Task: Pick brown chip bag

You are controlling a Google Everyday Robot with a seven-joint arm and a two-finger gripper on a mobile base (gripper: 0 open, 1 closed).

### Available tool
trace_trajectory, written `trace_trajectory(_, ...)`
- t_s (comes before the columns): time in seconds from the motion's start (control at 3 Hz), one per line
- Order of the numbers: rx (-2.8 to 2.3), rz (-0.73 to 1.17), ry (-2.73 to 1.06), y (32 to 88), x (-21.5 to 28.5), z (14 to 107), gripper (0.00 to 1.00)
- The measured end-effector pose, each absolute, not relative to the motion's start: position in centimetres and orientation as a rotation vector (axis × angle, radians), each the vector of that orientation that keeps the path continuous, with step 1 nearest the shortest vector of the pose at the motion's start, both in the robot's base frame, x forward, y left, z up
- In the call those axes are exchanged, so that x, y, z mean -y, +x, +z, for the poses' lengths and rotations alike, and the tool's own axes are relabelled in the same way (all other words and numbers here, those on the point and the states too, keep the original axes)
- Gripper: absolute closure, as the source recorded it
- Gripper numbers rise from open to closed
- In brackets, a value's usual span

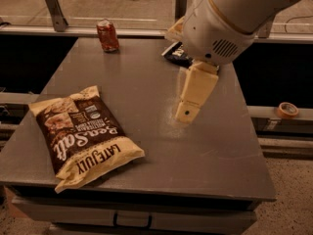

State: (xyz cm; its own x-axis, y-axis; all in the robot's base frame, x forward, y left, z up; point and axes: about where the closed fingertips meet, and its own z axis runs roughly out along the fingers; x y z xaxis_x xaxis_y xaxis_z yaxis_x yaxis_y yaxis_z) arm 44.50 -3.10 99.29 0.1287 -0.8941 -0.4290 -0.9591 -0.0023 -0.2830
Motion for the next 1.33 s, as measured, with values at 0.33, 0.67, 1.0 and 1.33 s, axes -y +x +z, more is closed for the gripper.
trace_trajectory(0.33,-1.748,0.241,-1.885,44.2,2.2,98.1,0.00)
trace_trajectory(0.67,-1.657,0.358,-1.866,43.3,-2.2,96.1,0.00)
trace_trajectory(1.0,-1.511,0.473,-1.895,41.7,-8.2,95.0,0.00)
trace_trajectory(1.33,-1.391,0.515,-1.919,40.9,-13.2,94.0,0.00)
